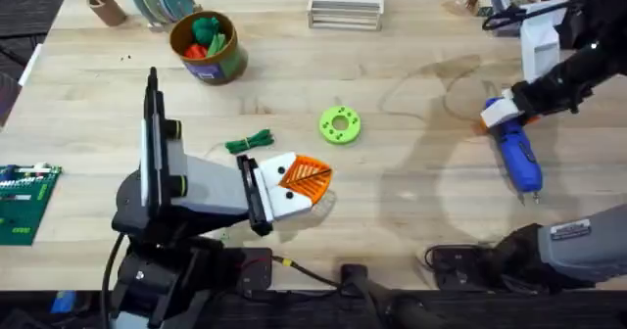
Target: Pick up the gripper from the table and insert it into the empty holder that is missing its gripper. Then pick up a screw, insert it into the mounting hole, and use the screwdriver to tighten it. Finally, clean up the table by picking up the vegetable and placing it into the bucket.
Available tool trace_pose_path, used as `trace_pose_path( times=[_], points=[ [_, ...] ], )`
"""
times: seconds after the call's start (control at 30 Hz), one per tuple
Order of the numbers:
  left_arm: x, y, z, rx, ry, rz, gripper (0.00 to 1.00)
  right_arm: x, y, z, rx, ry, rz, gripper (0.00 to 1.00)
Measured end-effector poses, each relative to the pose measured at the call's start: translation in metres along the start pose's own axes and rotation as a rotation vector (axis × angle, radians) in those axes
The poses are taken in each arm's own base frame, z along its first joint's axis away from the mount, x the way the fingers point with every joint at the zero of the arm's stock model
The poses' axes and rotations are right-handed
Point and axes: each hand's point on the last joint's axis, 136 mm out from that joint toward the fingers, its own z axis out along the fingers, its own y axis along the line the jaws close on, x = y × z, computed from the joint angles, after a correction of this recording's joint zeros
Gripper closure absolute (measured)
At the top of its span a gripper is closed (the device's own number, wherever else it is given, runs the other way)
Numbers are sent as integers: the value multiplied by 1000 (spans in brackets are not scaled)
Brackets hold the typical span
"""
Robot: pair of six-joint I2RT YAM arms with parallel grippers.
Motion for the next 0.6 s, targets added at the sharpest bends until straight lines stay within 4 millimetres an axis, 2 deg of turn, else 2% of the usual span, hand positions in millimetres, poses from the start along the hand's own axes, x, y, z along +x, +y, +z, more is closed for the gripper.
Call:
trace_pose_path(
  times=[0.27,0.43,0.53,0.6],
  points=[
    [0,0,0,0,0,0,985,-1,1,0,-5,-7,1,547],
    [0,0,0,0,0,0,985,-3,3,0,-15,-16,0,702],
    [0,0,0,0,0,0,985,-4,4,0,-20,-19,-1,770],
    [0,0,0,0,0,0,985,-4,4,0,-23,-21,-1,780]
  ],
)
